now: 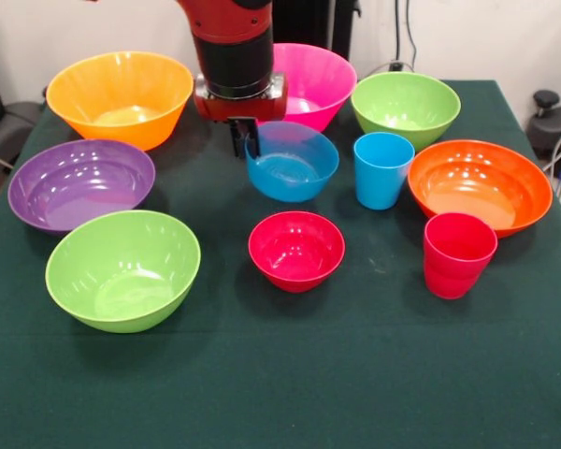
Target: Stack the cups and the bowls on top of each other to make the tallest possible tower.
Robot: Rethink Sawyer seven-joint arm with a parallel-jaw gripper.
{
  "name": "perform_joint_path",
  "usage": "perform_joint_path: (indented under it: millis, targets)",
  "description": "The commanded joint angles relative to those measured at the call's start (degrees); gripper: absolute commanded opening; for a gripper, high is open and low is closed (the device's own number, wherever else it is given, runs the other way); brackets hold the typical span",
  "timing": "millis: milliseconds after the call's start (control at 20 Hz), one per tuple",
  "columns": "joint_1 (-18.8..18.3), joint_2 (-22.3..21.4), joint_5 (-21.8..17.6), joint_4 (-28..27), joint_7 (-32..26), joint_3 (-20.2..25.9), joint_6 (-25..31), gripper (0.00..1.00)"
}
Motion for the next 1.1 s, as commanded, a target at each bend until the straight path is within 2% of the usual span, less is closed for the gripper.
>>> perform_joint_path:
  millis: [50,350,650,800,1100]
  targets:
    - [-0.3,0.9,2.2,-5.4,-7.8,6.8,7.7,0.00]
    - [-1.1,0.5,3.7,-6.2,-8.2,8.7,10.8,0.00]
    - [-3.9,-1.0,3.6,-2.2,-8.9,10.0,9.2,0.00]
    - [-3.8,0.9,3.2,-5.7,-9.4,10.7,10.9,0.00]
    - [-4.9,2.9,3.1,-8.4,-10.2,11.8,12.5,0.00]
